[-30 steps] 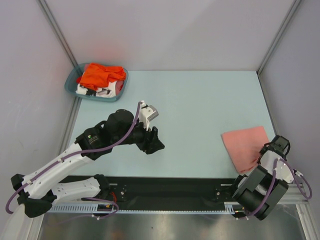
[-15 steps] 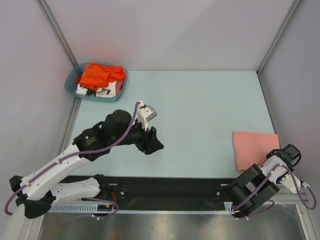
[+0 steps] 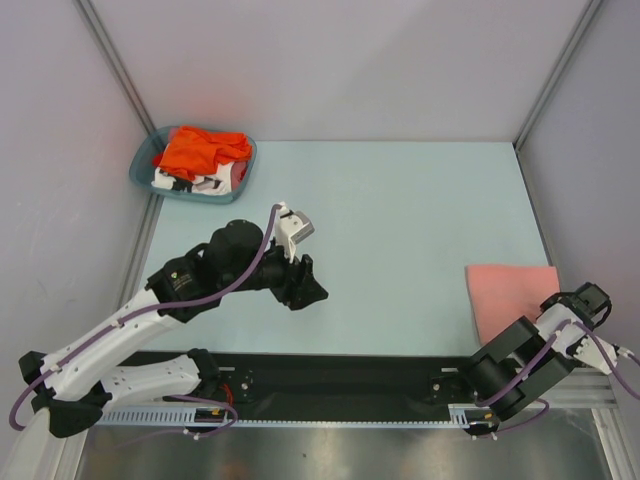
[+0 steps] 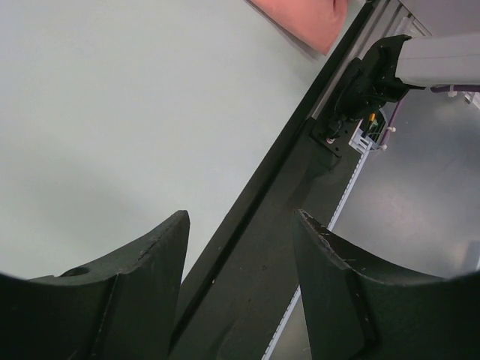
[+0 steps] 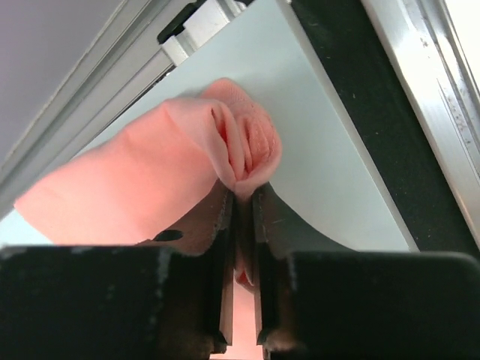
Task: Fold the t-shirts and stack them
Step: Neatly place the folded tshirt to the corner
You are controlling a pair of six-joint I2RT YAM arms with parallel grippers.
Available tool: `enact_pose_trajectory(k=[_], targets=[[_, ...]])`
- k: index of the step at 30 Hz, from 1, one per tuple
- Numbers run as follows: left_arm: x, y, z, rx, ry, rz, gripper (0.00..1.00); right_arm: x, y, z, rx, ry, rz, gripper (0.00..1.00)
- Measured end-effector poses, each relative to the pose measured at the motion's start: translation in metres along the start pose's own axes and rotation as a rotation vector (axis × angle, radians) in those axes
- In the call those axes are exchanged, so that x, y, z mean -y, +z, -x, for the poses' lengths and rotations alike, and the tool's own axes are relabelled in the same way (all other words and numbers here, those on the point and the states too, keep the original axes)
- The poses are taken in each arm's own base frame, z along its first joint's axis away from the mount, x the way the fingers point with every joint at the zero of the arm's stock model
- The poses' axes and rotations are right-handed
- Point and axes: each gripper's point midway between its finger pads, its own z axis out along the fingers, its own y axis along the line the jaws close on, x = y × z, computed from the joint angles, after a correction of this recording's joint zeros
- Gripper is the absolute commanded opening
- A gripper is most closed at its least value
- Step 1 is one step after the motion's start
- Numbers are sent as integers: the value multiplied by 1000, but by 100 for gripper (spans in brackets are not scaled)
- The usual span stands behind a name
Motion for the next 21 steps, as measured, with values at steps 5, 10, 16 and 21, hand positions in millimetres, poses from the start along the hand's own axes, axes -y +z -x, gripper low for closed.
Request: enact_pose_trajectory(k=[5, 10, 16, 21], targets=[[-1, 0, -2, 0, 0, 0, 63, -1, -1, -1, 5, -113, 19, 44], [0, -2, -3, 8, 2, -3, 63, 2, -12, 6, 27, -230, 19, 57], [-1, -11, -4, 33, 4, -2, 63, -28, -48, 44, 141, -444, 22, 66], [1, -16, -5, 51, 8, -12, 63, -55, -82, 50, 192, -584, 65, 63]])
